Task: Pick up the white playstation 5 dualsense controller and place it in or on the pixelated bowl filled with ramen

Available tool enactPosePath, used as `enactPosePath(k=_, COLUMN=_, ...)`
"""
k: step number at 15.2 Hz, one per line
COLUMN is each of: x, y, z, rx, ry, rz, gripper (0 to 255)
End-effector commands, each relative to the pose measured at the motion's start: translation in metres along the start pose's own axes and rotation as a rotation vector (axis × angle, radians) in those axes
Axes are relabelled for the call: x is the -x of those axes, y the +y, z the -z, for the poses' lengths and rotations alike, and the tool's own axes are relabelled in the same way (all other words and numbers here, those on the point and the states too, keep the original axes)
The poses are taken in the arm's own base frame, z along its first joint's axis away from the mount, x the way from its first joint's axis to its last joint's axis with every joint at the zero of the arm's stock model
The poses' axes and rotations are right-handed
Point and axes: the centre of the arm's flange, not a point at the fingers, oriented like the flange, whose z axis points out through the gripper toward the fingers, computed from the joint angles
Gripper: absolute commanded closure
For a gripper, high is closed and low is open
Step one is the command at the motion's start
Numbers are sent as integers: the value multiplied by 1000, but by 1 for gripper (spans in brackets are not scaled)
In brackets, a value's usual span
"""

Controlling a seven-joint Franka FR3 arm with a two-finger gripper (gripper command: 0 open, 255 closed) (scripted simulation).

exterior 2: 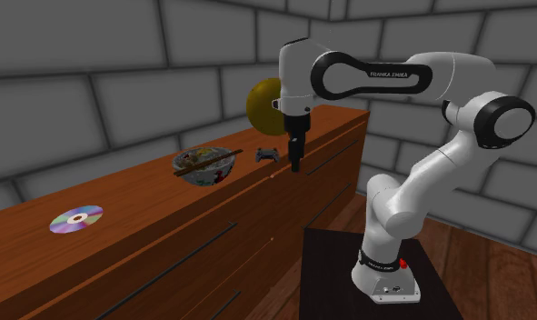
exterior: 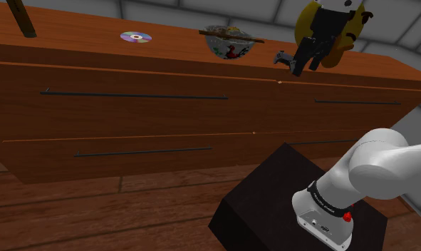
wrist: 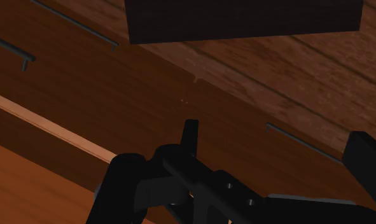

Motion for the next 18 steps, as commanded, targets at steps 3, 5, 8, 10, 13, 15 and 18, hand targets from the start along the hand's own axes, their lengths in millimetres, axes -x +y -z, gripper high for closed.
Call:
enactPosePath(k=3, x=-18, y=22, z=1, rx=-25, ry=11, rz=20, gripper=0)
enactPosePath(k=5, x=-36, y=43, z=2, rx=-51, ry=22, rz=40, gripper=0)
enactPosePath(k=8, x=-64, y=74, z=2, rx=-89, ry=38, rz=70, gripper=0)
enactPosePath(k=10, x=-84, y=95, z=2, rx=-114, ry=49, rz=90, gripper=0)
enactPosePath(k=13, x=-114, y=124, z=1, rx=-152, ry=65, rz=120, gripper=0)
enactPosePath(k=15, x=-132, y=142, z=1, rx=-175, ry=75, rz=138, gripper=0)
enactPosePath(k=18, x=-133, y=139, z=-15, rx=-175, ry=75, rz=138, gripper=0)
